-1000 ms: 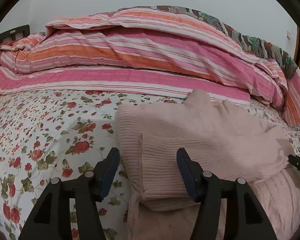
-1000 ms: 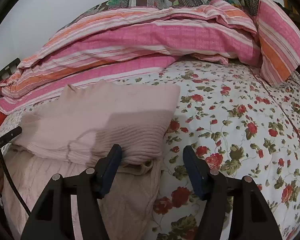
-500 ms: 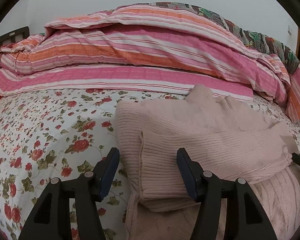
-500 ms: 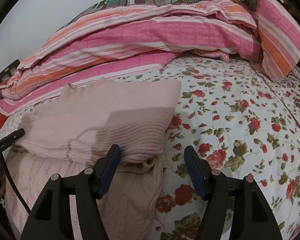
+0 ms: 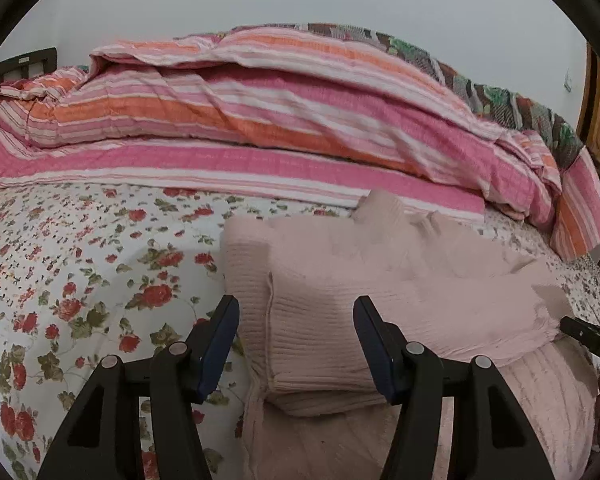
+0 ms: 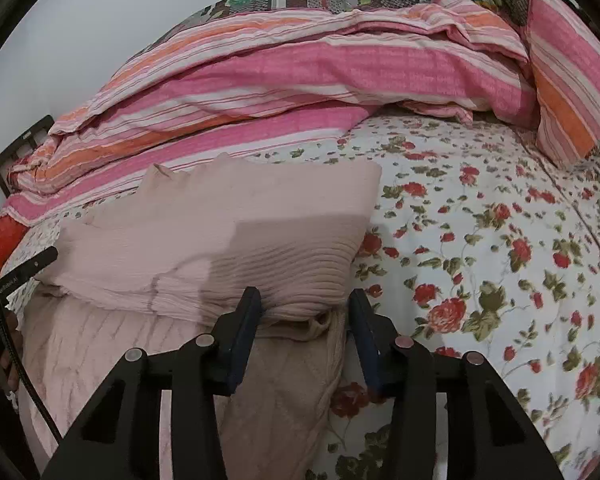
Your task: Fold small clothes
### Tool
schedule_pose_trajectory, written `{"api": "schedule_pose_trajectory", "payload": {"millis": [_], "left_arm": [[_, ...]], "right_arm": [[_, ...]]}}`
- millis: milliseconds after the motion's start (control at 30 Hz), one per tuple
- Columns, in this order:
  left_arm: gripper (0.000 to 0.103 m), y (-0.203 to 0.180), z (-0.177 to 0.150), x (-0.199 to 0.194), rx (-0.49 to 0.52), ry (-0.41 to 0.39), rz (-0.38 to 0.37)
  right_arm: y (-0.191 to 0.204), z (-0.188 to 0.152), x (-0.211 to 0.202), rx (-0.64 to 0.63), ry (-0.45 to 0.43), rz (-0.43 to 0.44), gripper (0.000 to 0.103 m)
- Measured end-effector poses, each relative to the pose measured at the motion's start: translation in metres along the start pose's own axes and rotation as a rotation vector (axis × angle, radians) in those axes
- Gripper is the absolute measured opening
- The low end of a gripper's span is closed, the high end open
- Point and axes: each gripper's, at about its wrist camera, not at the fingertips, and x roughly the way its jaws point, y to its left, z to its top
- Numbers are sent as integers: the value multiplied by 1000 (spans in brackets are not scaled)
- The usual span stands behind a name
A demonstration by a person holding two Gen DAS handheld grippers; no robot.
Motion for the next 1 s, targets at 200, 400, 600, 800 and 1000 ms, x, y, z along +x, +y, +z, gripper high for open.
{"api": "schedule_pose_trajectory", "payload": {"millis": [200, 400, 600, 800, 1000], "left_arm": [[57, -3, 5, -11, 14, -30, -41], [57, -8, 4, -27, 35, -63, -65], [60, -7, -1, -56, -22, -73, -71], [60, 0, -36, -104, -30, -44, -89], [60, 14, -97, -142, -34, 67, -66]], "right_arm": [[2, 9, -43, -9, -31, -49, 37], [-2, -4, -101, 44, -97, -50, 37], [8, -35, -149, -17, -121, -102, 37], [11, -78, -159, -27, -70, -51, 37], [16, -123, -153, -13, 5, 35, 38]]}}
